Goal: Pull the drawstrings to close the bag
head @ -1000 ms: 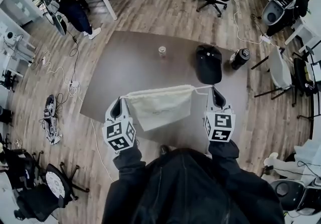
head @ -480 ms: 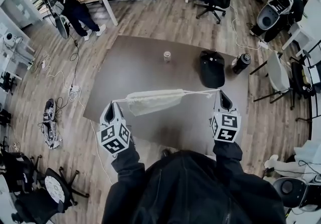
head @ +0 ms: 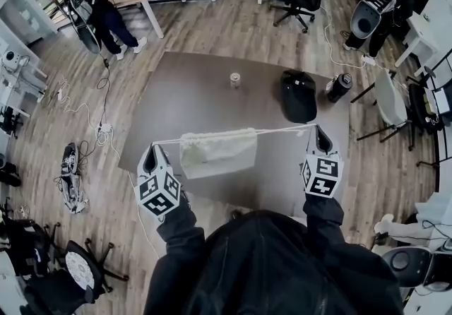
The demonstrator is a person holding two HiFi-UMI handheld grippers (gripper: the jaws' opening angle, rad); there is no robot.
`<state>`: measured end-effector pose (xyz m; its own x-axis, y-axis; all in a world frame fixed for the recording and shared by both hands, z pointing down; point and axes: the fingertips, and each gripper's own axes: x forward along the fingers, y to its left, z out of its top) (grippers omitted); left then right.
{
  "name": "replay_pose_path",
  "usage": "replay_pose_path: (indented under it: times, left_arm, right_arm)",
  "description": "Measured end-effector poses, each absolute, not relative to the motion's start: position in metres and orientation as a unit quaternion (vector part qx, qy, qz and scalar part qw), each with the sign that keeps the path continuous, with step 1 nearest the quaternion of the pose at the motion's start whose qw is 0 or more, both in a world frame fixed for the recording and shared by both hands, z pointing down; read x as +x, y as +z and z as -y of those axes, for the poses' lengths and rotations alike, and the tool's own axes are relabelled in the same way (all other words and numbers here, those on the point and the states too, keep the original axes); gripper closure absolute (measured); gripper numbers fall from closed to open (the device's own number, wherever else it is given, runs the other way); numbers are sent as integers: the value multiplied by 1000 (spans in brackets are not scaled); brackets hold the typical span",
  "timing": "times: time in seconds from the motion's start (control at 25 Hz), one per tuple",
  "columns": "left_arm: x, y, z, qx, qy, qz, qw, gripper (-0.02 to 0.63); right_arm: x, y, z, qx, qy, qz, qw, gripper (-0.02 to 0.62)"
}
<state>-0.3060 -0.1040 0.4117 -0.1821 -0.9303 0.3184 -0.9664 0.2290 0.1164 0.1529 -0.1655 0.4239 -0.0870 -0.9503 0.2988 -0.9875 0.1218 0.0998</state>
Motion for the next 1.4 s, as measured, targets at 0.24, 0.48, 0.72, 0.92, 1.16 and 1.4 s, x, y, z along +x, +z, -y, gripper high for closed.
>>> replay_pose_path:
  times: [0.24, 0.48, 0.72, 0.92, 1.16, 1.4]
  left_arm:
    - [-319, 418, 102, 602, 46, 778, 173, 571]
    - [-333, 420, 98, 588, 42, 789, 174, 571]
    - [-347, 423, 95, 577, 44, 796, 176, 571]
    - [-353, 427, 91, 569, 46, 801, 182, 571]
    - [-362, 439, 86, 558, 49, 804, 199, 571]
    - [-347, 472, 92, 586, 59, 771, 241, 571]
  right_arm:
    - [172, 433, 164, 676, 72, 719, 149, 569]
    - [180, 436, 163, 686, 72, 708, 153, 569]
    - [192, 442, 163, 697, 82, 695, 155, 569]
    - [205, 449, 159, 707, 93, 683, 159, 569]
    - [224, 461, 152, 720, 121, 664, 161, 569]
    - [222, 465, 147, 713, 116, 671, 165, 569]
